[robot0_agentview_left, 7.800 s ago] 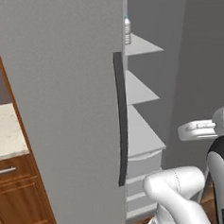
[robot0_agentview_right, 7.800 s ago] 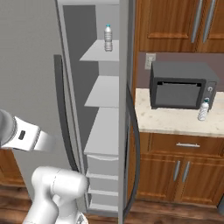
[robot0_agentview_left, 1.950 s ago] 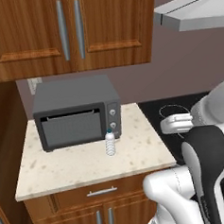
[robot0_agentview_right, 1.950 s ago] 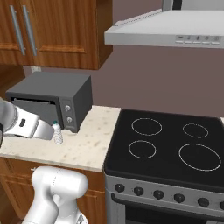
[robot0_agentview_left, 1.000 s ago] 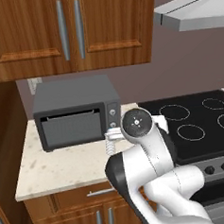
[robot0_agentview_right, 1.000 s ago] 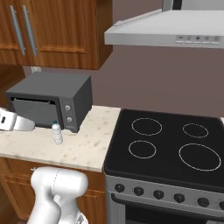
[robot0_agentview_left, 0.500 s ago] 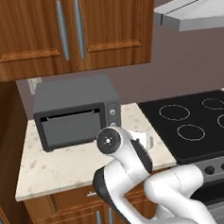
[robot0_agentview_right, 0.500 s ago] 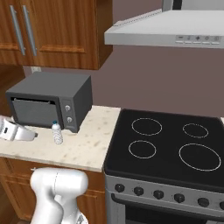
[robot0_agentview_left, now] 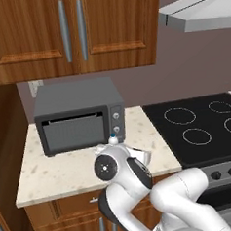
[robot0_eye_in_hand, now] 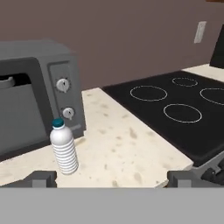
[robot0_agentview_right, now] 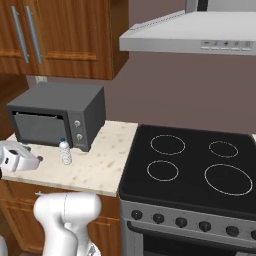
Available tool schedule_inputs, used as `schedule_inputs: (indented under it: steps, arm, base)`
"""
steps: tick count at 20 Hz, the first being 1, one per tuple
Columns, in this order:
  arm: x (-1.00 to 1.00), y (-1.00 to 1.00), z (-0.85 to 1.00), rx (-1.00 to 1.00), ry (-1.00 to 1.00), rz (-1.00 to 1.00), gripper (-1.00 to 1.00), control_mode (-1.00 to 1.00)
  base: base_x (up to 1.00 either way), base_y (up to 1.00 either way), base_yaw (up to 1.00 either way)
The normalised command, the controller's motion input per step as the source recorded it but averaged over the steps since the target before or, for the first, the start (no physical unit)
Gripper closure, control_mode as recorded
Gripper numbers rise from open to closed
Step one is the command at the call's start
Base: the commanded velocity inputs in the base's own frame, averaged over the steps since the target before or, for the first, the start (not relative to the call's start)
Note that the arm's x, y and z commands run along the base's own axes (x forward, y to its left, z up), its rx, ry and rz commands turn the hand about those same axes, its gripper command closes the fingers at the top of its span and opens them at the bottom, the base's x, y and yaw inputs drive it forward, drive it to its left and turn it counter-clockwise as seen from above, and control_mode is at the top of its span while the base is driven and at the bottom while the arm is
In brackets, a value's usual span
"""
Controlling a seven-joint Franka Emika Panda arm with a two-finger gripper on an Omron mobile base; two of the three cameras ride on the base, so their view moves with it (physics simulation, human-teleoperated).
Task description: Take the bottled waters from the counter and place them in the freezer to freeze. Close the freezer door after placing the bottles.
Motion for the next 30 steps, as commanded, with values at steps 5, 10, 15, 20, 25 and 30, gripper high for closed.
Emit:
schedule_inputs:
  steps: [5,10,15,20,25,30]
  arm:
    - [0.04,0.00,-0.19,0.08,-0.24,0.03,-1.00,-1.00]
    - [0.10,0.00,-0.18,0.02,-0.14,0.00,-1.00,-1.00]
    - [0.00,0.00,0.00,0.00,0.00,0.00,-1.00,-1.00]
    - [0.17,0.00,0.00,0.00,0.00,0.00,-1.00,-1.00]
    - [0.25,0.00,-0.02,0.00,0.00,0.00,-1.00,-1.00]
    - [0.27,0.08,-0.06,-0.01,0.00,0.00,-1.00,-1.00]
  base:
    - [0.00,0.00,0.00]
    - [0.00,0.00,0.00]
    - [0.00,0.00,0.00]
    - [0.00,0.00,0.00]
    - [0.00,0.00,0.00]
    - [0.00,0.00,0.00]
